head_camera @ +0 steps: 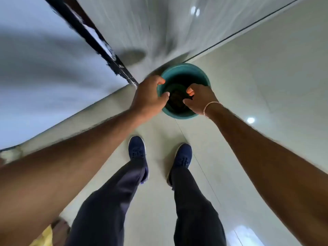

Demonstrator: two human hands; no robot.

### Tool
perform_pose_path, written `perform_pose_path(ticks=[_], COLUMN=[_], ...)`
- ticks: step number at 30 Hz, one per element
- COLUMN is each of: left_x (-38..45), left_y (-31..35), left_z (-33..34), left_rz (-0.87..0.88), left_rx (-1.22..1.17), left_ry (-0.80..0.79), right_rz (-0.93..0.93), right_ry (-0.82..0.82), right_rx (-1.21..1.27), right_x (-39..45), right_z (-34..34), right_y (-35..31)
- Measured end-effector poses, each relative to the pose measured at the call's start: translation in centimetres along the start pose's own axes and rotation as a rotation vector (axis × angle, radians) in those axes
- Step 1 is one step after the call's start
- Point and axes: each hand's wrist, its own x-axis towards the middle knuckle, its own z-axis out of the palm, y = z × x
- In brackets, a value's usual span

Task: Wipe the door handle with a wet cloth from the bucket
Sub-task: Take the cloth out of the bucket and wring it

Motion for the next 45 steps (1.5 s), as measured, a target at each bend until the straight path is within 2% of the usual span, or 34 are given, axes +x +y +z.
perform_pose_path(ticks=[4,8,12,15,18,21,25,27,30,33,35,38,42,45], left_x=[3.5,5.7,5.9,5.8,5.9,5.7,5.8,5.7,5.6,5.0,4.3,2.8,0.0,-2.7], left_y=[-5.1,-8.9,-11.4,-12.2,-12.4,-12.3,-12.1,-11.8,-10.6,-8.3,-6.1,-1.9,4.4,9.5], left_z=[5.1,8.7,10.6,11.0,11.2,11.1,11.0,10.8,10.2,9.0,7.7,5.1,0.6,-3.1], left_rz=[-0.096,-0.104,-0.1,-0.058,-0.046,-0.039,-0.059,-0.072,-0.12,-0.215,-0.261,-0.284,-0.325,-0.412], left_rx=[0.081,0.128,0.086,0.057,0.032,0.009,0.025,0.039,0.046,0.053,0.023,-0.079,-0.289,-0.46], left_ry=[0.0,0.09,0.094,0.14,0.166,0.179,0.157,0.136,0.084,-0.008,-0.086,-0.109,-0.071,-0.153], right_rz=[0.039,-0.012,-0.059,-0.056,-0.099,-0.016,-0.038,-0.074,0.1,0.179,0.185,0.212,0.323,0.355], right_ry=[-0.106,-0.166,-0.186,-0.158,-0.268,-0.274,-0.263,-0.169,-0.12,0.027,0.102,0.209,0.221,0.155], right_rx=[-0.103,-0.292,-0.445,-0.433,-0.572,-0.5,-0.496,-0.377,-0.053,0.219,0.316,0.471,0.923,1.239], right_x=[7.6,13.9,18.9,20.7,21.9,22.8,22.5,21.6,19.3,14.8,11.1,4.5,-4.8,-12.6], right_z=[5.8,10.6,14.5,16.7,17.8,18.5,18.9,18.8,16.8,11.9,8.1,2.4,-4.1,-9.5], right_y=[3.4,5.3,6.9,7.3,7.0,7.6,7.6,7.4,6.5,4.7,3.9,2.3,0.0,-2.9])
